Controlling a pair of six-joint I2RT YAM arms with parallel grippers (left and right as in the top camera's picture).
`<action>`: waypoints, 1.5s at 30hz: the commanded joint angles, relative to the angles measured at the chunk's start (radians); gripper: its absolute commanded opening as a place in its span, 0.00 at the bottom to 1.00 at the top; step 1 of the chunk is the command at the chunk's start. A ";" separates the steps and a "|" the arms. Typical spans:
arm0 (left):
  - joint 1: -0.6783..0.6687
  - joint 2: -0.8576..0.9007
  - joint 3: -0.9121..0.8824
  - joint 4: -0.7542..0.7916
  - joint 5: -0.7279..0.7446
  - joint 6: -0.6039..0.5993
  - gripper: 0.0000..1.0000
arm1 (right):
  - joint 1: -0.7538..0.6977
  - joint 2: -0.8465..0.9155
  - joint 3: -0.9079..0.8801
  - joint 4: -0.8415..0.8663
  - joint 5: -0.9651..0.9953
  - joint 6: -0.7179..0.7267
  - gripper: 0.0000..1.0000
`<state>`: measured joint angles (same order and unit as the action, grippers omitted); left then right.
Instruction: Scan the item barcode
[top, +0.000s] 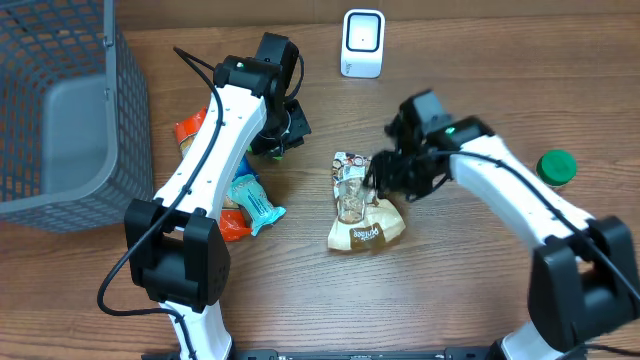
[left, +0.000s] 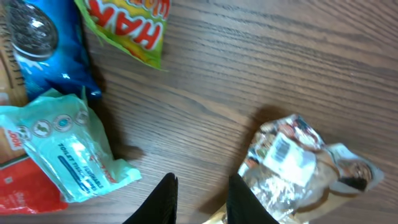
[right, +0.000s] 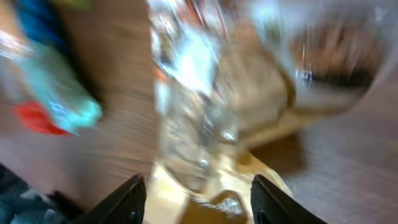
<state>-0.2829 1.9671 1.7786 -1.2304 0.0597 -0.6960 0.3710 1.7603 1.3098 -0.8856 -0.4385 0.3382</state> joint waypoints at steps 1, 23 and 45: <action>0.020 -0.025 0.010 0.008 -0.045 0.024 0.20 | -0.060 -0.027 0.020 -0.010 -0.013 -0.030 0.54; 0.049 -0.025 0.010 0.018 -0.070 0.046 0.27 | -0.068 0.043 -0.282 0.349 -0.170 0.010 0.60; 0.049 -0.025 0.010 0.023 -0.070 0.046 0.27 | -0.037 0.050 -0.420 0.645 -0.169 -0.002 0.04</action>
<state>-0.2394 1.9671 1.7786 -1.2045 0.0097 -0.6697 0.3305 1.8042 0.8955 -0.2470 -0.6090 0.3405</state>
